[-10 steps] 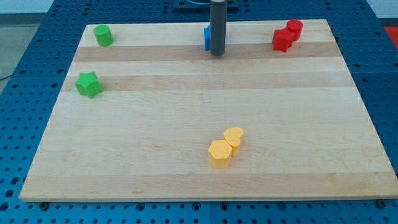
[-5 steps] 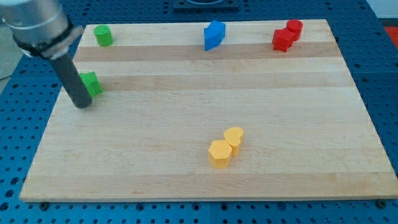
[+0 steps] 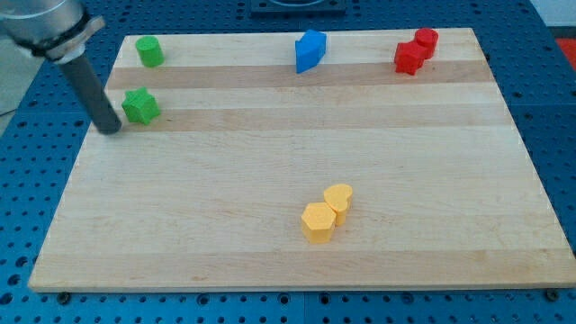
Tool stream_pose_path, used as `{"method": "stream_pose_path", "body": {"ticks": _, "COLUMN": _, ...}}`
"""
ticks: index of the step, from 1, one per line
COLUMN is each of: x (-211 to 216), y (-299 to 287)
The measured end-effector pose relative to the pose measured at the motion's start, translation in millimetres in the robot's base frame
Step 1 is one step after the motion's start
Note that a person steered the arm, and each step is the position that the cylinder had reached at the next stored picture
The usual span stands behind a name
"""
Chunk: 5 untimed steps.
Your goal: Slide the green star slightly up
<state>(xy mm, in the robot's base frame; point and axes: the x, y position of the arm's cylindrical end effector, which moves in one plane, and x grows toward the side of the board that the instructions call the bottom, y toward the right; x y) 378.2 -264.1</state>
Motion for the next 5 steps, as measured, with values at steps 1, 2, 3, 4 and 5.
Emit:
{"method": "stream_pose_path", "body": {"ticks": 1, "x": -55.3, "y": 0.9}}
{"method": "stream_pose_path", "body": {"ticks": 2, "x": -30.5, "y": -19.4}}
{"method": "stream_pose_path", "body": {"ticks": 3, "x": 18.5, "y": -24.7}}
{"method": "stream_pose_path", "body": {"ticks": 4, "x": 21.5, "y": 13.2}}
{"method": "stream_pose_path", "body": {"ticks": 5, "x": -19.8, "y": 29.6}}
